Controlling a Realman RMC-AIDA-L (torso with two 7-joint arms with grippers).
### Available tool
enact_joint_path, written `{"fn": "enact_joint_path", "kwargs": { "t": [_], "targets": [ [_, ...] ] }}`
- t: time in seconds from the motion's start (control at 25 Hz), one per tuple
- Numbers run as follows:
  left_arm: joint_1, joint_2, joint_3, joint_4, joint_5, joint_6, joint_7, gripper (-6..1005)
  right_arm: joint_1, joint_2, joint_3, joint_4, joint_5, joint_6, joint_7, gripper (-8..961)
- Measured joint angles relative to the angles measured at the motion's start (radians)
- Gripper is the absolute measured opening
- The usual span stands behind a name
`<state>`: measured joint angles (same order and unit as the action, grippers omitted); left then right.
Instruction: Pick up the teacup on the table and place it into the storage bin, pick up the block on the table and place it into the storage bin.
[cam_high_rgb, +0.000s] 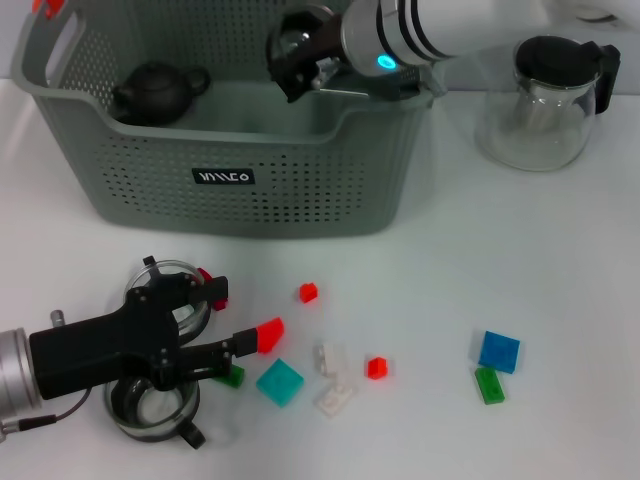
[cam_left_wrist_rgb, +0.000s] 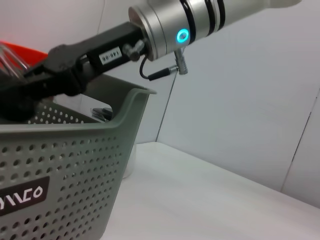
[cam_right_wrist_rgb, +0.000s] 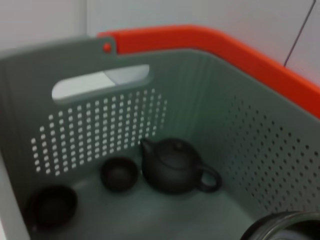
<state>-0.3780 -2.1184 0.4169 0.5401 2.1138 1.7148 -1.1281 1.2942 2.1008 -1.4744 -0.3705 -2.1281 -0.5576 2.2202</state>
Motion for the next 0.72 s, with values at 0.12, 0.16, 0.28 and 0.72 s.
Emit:
{"fn": "enact_joint_path", "kwargs": {
  "t": [0.12,0.16,0.28,0.72],
  "targets": [
    [-0.002,0.0,0.0,0.0,0.0,0.0,-0.001,834,-0.001,-0.001,-0.001,0.005,-0.006,-0.014,0.0,57],
    [-0.002,0.0,0.0,0.0,0.0,0.0,-0.001,834,-0.001,-0.002,-0.001,0.005,-0.008,-0.017,0.0,57],
    [-0.005,0.0,0.0,0.0,0.0,0.0,-0.002,834,-0.002,-0.002,0.005,0.005,-0.013,-0.018,0.007,58],
    [-0.007,0.0,0.0,0.0,0.0,-0.004,-0.002,834,-0.002,-0.004,0.009,0.0,-0.051,-0.009,0.061,63]
  ]
}}
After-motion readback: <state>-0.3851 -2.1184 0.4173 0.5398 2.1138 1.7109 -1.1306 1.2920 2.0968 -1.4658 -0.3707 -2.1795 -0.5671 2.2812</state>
